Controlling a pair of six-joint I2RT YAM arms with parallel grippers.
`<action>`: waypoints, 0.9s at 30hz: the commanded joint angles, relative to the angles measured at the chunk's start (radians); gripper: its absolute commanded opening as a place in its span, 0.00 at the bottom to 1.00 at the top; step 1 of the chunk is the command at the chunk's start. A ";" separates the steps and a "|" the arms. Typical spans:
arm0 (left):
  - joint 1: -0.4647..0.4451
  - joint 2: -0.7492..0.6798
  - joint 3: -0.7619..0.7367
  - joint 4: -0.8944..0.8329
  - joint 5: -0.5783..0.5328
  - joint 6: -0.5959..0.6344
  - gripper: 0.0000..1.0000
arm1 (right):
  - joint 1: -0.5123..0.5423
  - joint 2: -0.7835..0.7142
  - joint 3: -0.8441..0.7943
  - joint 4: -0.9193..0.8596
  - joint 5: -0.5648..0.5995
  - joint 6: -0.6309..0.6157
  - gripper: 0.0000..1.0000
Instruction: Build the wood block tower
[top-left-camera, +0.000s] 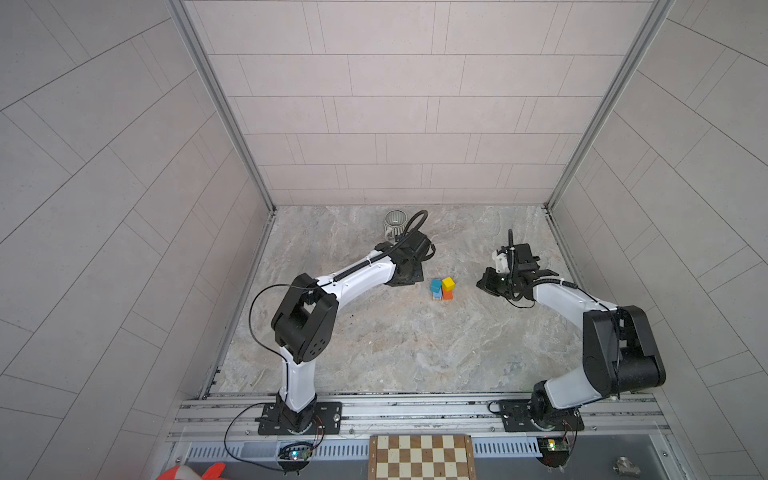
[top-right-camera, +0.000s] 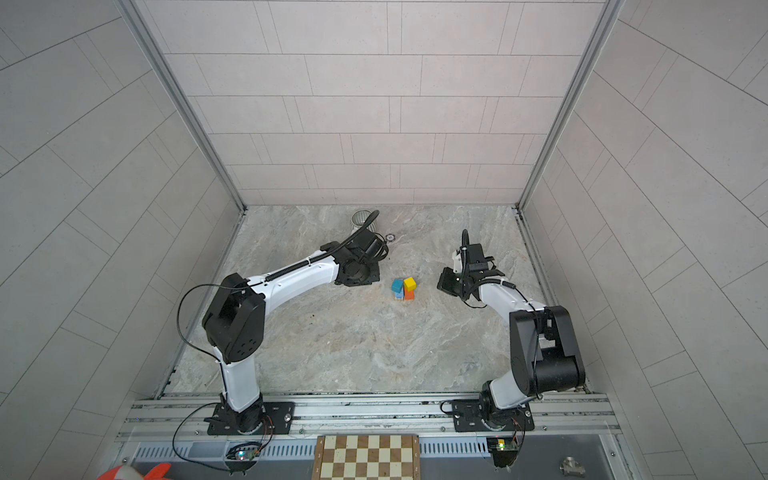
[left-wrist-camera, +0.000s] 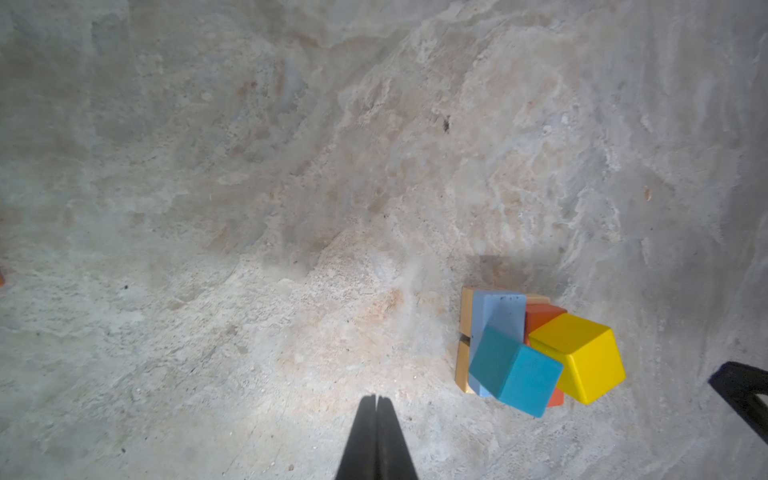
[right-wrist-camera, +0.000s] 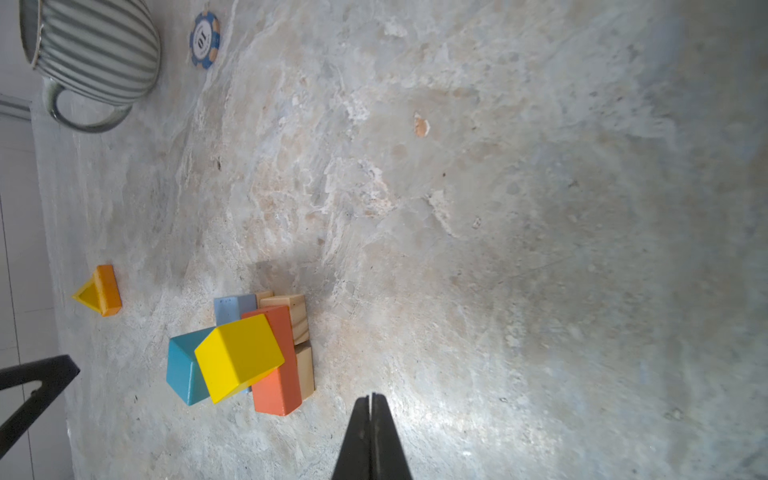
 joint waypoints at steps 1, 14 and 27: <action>0.013 -0.012 -0.024 0.071 0.036 0.023 0.02 | 0.017 0.033 0.027 -0.034 0.001 -0.016 0.00; 0.006 0.088 -0.023 0.182 0.121 -0.009 0.00 | 0.071 0.110 0.086 0.010 -0.044 0.020 0.00; -0.022 0.116 -0.015 0.225 0.141 -0.032 0.00 | 0.108 0.153 0.096 0.072 -0.097 0.040 0.00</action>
